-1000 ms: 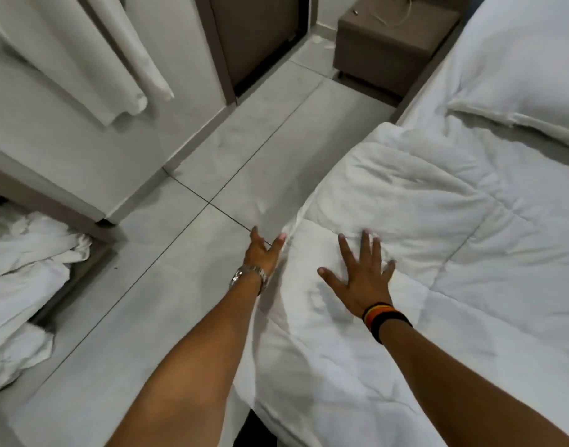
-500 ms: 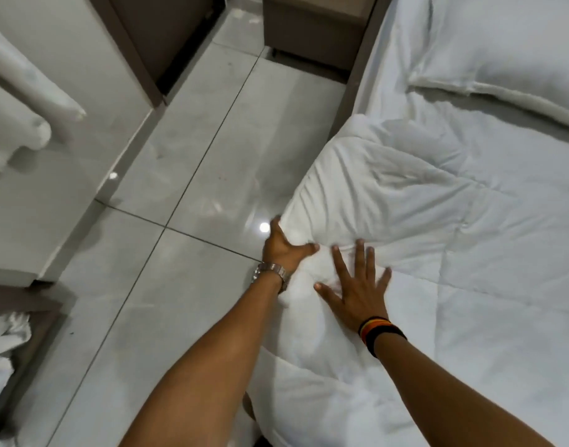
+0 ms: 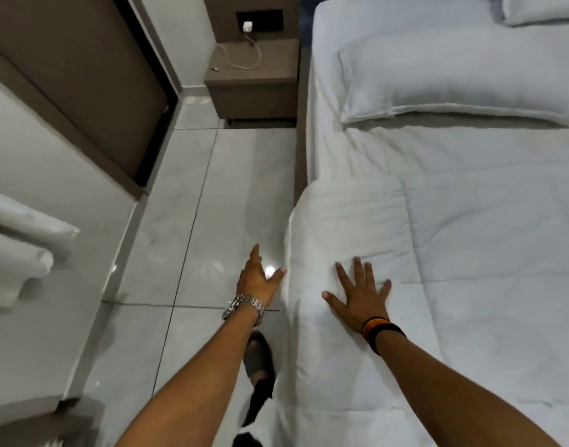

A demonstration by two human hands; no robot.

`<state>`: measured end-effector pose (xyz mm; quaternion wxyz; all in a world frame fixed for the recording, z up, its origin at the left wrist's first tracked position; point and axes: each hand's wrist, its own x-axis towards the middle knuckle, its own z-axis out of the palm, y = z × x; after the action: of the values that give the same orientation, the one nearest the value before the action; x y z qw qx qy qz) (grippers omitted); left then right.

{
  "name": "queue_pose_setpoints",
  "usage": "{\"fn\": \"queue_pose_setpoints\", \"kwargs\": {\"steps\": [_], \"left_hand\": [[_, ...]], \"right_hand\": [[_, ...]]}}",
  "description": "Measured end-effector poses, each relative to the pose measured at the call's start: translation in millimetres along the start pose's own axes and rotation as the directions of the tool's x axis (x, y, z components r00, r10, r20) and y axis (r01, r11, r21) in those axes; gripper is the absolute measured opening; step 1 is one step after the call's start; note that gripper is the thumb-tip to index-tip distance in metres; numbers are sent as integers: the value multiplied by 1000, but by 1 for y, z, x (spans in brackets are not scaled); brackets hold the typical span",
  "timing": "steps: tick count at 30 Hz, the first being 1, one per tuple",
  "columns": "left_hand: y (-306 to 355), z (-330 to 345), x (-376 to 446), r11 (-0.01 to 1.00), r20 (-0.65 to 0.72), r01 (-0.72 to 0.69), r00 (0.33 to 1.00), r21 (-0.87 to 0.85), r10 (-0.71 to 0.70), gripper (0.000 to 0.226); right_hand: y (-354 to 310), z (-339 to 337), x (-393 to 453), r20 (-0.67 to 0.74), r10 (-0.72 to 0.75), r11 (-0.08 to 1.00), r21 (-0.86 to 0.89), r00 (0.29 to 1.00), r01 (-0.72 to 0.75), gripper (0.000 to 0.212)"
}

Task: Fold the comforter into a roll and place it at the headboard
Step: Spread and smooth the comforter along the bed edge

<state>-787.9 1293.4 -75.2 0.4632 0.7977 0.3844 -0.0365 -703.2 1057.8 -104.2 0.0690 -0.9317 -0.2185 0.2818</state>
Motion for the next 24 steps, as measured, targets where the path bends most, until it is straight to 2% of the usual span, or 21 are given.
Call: {"fn": "queue_pose_setpoints", "kwargs": {"steps": [5,7,10,12,13,15,17,20,22,24], "left_hand": [[46,46,126,991,153,-125,981,38,118,101],[76,65,179,977,216,-201,959,71,181,112],[114,83,236,893,269,-418,891,167,367,132],[133,91,264,848,350,-482,851,223,392,140],[139,90,270,833,382,-492,842,252,382,138],[143,80,276,781,442,-544,808,306,390,120],[149,67,294,731,425,-607,778,313,463,102],[144,49,312,768,312,-567,818,299,483,102],[138,49,311,777,348,-534,836,334,425,109],[141,58,303,810,352,-495,854,315,384,121]], "right_hand": [[-13,-3,67,-160,133,990,68,978,-123,84],[-20,-1,95,-191,220,974,87,957,-207,83],[-33,1,125,-241,309,951,63,920,-303,85],[-37,2,137,-245,375,927,79,894,-367,87],[-38,3,136,-258,379,925,84,889,-370,87],[-39,6,134,-295,339,940,66,893,-334,86],[-40,2,140,-347,340,940,110,874,-322,84],[-55,7,131,-379,300,954,129,876,-271,80],[-64,15,118,-321,342,939,159,883,-306,77],[-74,18,108,-312,404,911,223,860,-347,76]]}}
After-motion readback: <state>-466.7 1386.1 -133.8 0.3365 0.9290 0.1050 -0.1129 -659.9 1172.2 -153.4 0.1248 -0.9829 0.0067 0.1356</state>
